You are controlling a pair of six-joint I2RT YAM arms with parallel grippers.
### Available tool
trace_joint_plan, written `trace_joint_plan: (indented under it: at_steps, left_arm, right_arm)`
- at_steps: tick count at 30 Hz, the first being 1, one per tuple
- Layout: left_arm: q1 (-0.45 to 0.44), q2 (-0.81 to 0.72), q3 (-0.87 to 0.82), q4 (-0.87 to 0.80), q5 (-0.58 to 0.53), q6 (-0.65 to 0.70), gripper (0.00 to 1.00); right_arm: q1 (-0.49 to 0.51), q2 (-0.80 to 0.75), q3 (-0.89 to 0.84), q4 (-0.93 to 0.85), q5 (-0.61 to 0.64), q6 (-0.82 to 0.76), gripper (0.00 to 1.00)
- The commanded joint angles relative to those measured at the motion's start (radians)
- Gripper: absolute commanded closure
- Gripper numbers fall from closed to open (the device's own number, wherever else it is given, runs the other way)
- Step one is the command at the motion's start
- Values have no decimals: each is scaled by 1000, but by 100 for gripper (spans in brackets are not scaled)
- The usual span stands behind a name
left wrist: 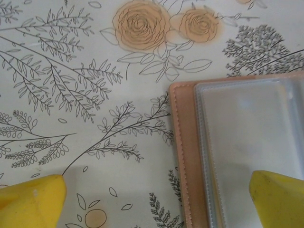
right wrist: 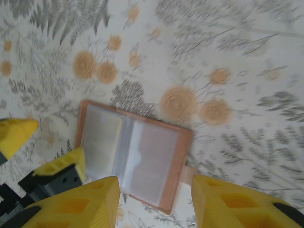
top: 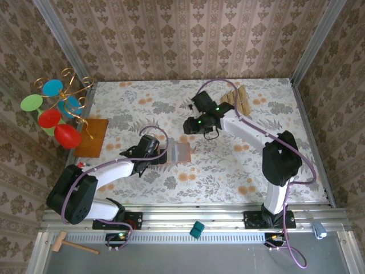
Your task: Put the credit cards into the card holder
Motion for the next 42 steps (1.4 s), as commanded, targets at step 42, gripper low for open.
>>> trace_joint_plan:
  at_steps: [42]
  left_arm:
    - [-10, -27, 34, -61, -34, 17, 0]
  right_arm:
    - [-450, 293, 361, -289, 367, -246, 64]
